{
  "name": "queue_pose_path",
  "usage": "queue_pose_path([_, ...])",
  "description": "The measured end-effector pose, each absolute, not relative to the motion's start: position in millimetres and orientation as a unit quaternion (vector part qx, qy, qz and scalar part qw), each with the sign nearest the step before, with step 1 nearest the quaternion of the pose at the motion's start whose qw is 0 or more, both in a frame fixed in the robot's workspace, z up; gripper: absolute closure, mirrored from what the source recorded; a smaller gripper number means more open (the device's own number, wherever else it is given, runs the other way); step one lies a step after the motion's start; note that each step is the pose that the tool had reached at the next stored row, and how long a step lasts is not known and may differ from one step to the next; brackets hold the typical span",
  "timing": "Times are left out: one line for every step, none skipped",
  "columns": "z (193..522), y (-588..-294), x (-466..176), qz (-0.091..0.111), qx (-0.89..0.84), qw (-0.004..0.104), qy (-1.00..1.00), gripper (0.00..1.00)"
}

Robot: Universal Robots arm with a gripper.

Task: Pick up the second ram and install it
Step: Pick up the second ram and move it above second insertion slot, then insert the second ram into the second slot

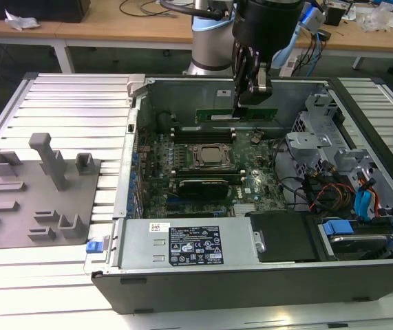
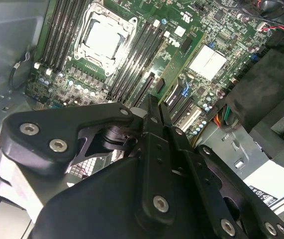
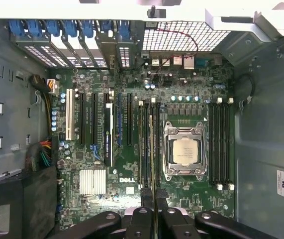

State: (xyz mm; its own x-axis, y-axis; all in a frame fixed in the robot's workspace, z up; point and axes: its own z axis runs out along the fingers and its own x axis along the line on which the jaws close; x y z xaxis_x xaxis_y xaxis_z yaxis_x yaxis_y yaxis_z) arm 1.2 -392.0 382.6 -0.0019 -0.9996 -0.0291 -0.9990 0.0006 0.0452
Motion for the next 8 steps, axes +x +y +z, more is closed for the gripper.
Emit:
queue_pose_path([382.5,-392.0,1.2,-0.026,0.706,0.006,-0.707,0.87])
queue_pose_path([382.5,-392.0,1.2,-0.026,0.706,0.006,-0.707,0.87])
queue_pose_path([382.4,-391.9,1.2,-0.026,0.706,0.006,-0.707,0.87])
queue_pose_path([382.4,-391.9,1.2,-0.026,0.706,0.006,-0.707,0.87])
queue_pose_path([382.3,-392.0,1.2,-0.026,0.706,0.006,-0.707,0.87])
queue_pose_path([382.2,-392.0,1.2,-0.026,0.706,0.006,-0.707,0.87])
queue_pose_path([381.1,-392.0,1.1,-0.026,0.706,0.006,-0.707,0.87])
queue_pose_path([380.2,-391.9,1.1,-0.026,0.706,0.006,-0.707,0.87])
